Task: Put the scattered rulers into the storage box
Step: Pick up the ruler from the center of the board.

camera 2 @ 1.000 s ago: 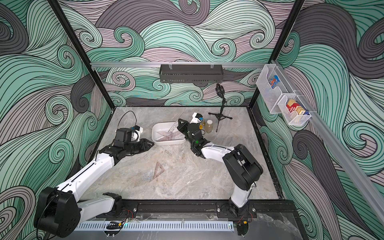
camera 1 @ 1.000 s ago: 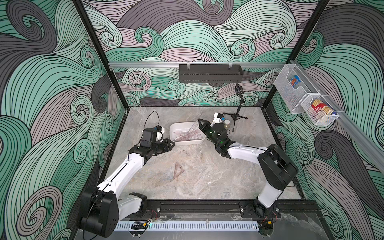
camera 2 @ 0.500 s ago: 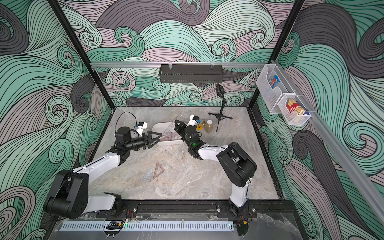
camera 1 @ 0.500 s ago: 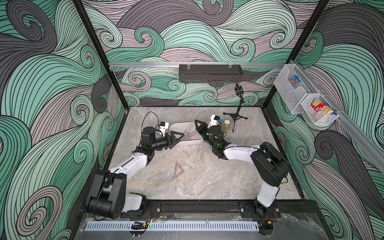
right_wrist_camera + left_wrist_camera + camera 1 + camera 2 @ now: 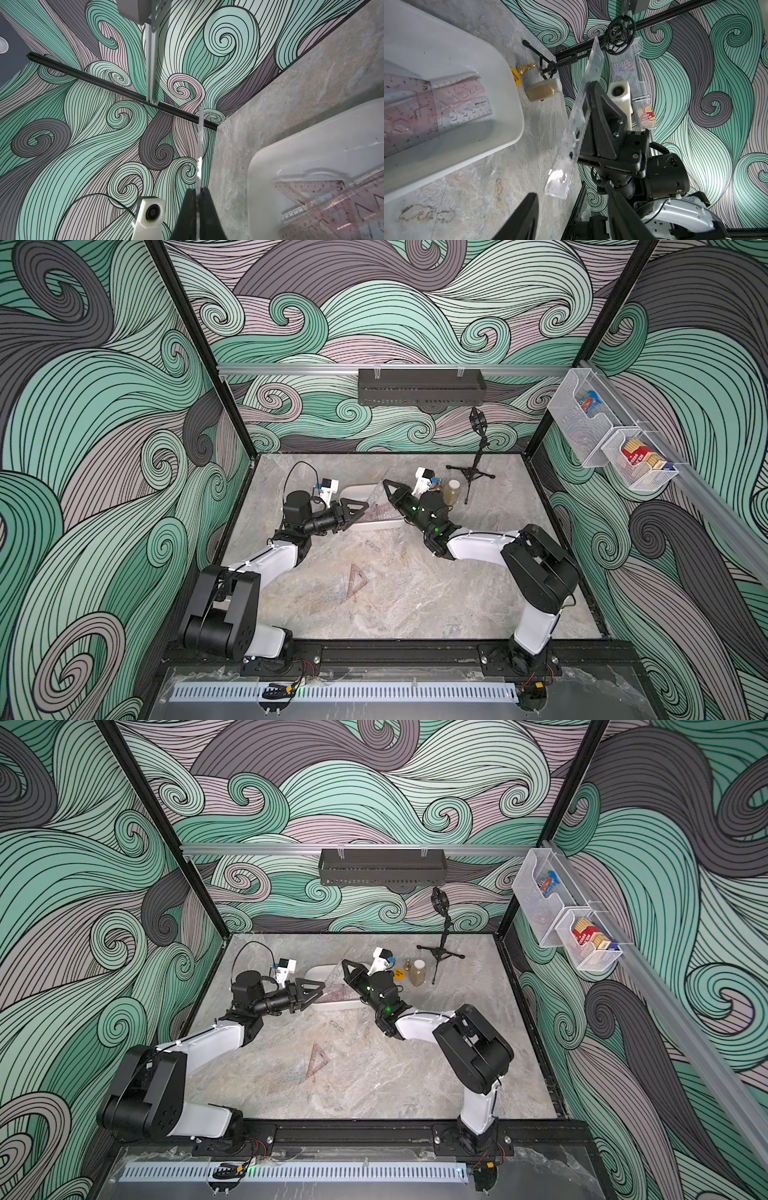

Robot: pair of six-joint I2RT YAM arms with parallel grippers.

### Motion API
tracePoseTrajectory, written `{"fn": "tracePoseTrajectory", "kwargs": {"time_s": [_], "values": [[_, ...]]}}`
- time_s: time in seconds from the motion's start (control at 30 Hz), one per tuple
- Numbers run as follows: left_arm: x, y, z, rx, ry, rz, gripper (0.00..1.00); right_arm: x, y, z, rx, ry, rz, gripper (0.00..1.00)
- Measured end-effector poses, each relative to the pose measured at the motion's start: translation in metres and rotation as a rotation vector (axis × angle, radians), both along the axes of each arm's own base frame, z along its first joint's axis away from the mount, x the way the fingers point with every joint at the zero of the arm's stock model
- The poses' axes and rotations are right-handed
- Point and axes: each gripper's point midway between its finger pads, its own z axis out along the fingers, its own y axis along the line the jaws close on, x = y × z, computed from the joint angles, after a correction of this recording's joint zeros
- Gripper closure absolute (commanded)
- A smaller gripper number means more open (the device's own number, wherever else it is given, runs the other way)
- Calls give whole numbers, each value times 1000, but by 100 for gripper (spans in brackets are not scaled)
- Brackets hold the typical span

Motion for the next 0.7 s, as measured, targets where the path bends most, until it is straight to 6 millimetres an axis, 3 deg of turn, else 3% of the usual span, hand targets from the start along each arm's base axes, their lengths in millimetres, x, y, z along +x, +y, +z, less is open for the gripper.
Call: {"fn": "tracePoseTrajectory", "kwargs": {"time_s": [0.2, 0.5, 0.57, 0.7], "values": [[7, -3, 1, -1, -12, -15, 56, -4, 5, 0, -1, -2, 33, 100], [8, -7, 2, 5, -32, -38, 95, -9, 9, 10, 14, -20, 71, 100], [7, -8, 7, 4, -48, -50, 100, -8, 8, 10, 14, -20, 70, 95], [7, -9, 8, 9, -59, -54, 100, -8, 8, 13, 21, -29, 86, 82]]}}
